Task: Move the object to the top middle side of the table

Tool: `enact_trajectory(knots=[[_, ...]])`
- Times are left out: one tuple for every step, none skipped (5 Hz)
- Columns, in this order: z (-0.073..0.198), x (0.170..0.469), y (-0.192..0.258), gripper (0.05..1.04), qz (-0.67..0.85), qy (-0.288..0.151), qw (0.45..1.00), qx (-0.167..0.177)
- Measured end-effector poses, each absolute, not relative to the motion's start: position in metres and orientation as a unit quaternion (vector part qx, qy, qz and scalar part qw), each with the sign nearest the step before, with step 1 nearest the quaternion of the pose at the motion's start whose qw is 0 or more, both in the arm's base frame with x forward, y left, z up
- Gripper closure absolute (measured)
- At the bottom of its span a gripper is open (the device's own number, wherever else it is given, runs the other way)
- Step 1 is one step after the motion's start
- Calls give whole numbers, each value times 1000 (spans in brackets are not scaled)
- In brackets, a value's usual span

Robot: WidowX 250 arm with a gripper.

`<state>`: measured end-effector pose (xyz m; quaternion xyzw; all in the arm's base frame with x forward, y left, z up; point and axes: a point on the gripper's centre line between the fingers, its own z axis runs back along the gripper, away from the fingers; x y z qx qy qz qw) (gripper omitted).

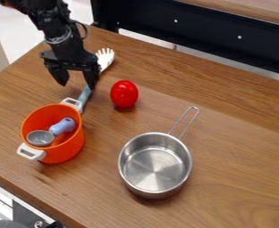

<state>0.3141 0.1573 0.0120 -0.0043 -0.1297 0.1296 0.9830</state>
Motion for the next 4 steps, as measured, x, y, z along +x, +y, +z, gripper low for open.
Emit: enact_trajectory(knots=[[3,312,157,83,129,-126,984,4],[0,315,158,83,133,-134,982,15],[-4,314,156,127,134,-125,983,21],[-4,314,157,336,132,-124,983,24]])
